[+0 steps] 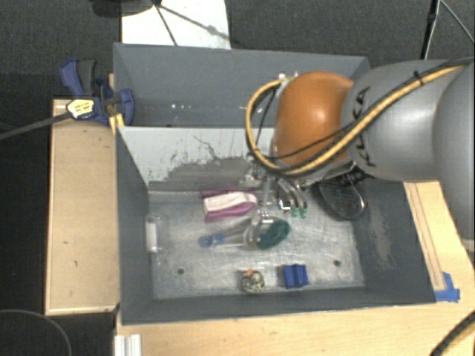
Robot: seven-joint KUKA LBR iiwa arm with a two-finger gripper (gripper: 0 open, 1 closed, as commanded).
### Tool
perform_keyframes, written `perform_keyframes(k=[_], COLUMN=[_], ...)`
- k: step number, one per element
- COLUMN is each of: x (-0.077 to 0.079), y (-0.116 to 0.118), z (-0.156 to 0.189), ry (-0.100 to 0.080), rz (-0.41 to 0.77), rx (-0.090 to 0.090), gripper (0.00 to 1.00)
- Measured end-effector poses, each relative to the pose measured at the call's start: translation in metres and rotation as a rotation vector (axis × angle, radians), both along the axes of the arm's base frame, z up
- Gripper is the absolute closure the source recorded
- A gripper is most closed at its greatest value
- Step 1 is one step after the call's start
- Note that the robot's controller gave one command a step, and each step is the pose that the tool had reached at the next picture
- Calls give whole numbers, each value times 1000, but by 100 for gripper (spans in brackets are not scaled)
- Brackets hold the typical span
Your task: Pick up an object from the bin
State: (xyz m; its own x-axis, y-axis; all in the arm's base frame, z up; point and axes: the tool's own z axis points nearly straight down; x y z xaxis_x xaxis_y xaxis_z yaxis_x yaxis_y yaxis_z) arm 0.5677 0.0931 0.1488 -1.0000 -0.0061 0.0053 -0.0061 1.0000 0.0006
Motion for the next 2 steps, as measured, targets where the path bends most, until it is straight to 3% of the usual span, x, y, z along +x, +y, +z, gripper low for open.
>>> perform_keyframes(k=[1,2], x=[5,4], y=[-2,0], z=[-51,-53], ry=[-30,-24], rz=[-104,-103], rx=[6,8], gripper=[0,100])
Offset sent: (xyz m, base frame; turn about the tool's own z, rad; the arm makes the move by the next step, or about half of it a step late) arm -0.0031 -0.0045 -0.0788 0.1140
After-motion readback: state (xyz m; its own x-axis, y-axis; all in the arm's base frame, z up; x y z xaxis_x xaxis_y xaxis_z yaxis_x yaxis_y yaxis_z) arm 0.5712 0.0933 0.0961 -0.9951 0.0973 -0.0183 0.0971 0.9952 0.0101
